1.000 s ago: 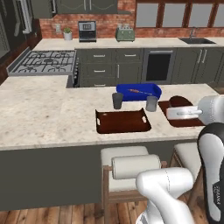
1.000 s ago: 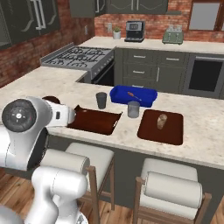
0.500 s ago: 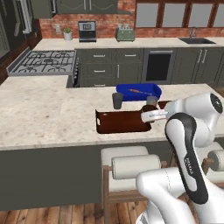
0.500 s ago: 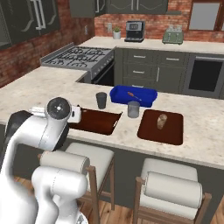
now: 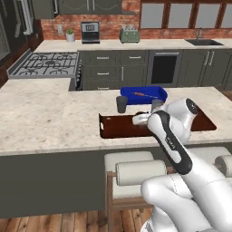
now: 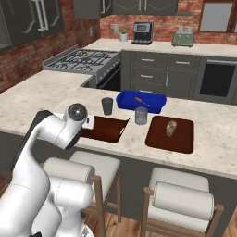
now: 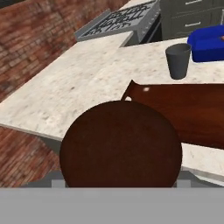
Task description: Take the cake and cupcake from the fridge and place them on the empty tray on the dining counter.
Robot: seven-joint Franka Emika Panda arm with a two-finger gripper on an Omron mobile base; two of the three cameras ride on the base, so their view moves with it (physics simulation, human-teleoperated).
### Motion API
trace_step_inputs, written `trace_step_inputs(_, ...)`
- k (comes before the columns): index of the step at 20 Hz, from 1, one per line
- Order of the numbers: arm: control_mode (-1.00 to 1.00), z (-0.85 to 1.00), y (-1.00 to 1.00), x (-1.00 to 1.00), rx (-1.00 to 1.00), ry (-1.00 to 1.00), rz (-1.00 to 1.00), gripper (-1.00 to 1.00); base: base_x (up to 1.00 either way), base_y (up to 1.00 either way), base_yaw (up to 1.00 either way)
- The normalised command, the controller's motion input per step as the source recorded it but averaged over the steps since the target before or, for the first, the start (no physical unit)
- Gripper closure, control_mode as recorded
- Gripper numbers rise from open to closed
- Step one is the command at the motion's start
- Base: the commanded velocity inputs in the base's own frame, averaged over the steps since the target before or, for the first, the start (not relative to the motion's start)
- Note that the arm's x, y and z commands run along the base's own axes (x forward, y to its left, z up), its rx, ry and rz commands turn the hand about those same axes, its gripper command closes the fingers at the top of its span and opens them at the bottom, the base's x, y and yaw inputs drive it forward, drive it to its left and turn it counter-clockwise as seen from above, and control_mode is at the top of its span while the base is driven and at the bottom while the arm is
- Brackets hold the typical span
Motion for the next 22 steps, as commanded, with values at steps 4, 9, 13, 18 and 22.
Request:
trace_step_inputs(4, -1.00, -0.34, 0.04, 0.69, 0.00, 0.12, -0.01, 1.00, 0.00, 0.00, 0.00)
trace_step_inputs(9, -1.00, -0.38, 0.00, 0.53, 0.00, 0.01, 0.00, 1.00, 0.00, 0.00, 0.00)
trace_step_inputs(13, -1.00, -0.42, 0.04, 0.42, 0.00, 0.00, 0.00, 1.00, 0.00, 0.00, 0.00)
trace_step_inputs(18, -1.00, -0.33, 0.08, 0.38, -0.01, 0.00, 0.00, 1.00, 0.00, 0.00, 0.00)
trace_step_inputs(22, -1.00, -0.19, 0.12, 0.38, -0.02, 0.00, 0.00, 1.00, 0.00, 0.00, 0.00)
